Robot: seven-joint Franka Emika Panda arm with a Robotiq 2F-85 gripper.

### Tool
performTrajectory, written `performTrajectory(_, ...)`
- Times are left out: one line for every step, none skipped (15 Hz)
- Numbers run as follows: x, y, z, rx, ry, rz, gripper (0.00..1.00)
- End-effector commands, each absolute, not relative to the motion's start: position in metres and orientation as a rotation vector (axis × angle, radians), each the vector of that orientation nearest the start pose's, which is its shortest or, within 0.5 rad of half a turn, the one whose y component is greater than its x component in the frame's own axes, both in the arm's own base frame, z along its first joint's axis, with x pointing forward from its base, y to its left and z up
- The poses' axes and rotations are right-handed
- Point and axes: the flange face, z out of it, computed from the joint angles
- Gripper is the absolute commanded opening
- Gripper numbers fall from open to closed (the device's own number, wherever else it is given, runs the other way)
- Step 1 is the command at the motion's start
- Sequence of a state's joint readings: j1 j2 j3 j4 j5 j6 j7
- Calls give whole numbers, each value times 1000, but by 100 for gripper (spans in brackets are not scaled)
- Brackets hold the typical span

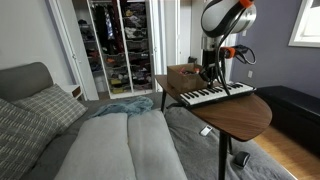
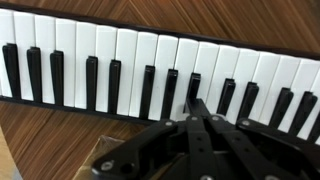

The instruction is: Press a black key on the middle keys of the piano

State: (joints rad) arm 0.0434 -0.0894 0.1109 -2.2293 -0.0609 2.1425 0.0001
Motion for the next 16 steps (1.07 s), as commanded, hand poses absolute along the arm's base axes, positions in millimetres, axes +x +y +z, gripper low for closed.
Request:
performTrajectory(504,75,402,-3173,-301,-37,0)
performTrajectory(503,74,400,-3171,-300,-39,0)
performTrajectory(503,73,398,-3170,-296,-40,0)
performTrajectory(502,73,397,-3169,-295,-43,0)
performTrajectory(502,73,396,-3168,-293,-46,0)
performTrajectory(502,72,397,-3167,-292,-48,0)
performTrajectory(502,73,397,-3166,-292,-50,0)
performTrajectory(501,73,399,-3167,-290,-57,0)
performTrajectory(501,73,401,-3167,-290,-63,0)
performTrajectory(500,73,406,-3171,-288,-74,0)
performTrajectory(499,74,410,-3173,-288,-86,0)
performTrajectory(497,74,416,-3177,-286,-102,0)
performTrajectory(495,74,423,-3181,-279,-121,0)
performTrajectory(493,74,429,-3183,-279,-140,0)
performTrajectory(490,73,437,-3187,-269,-157,0)
performTrajectory(487,73,445,-3189,-264,-176,0)
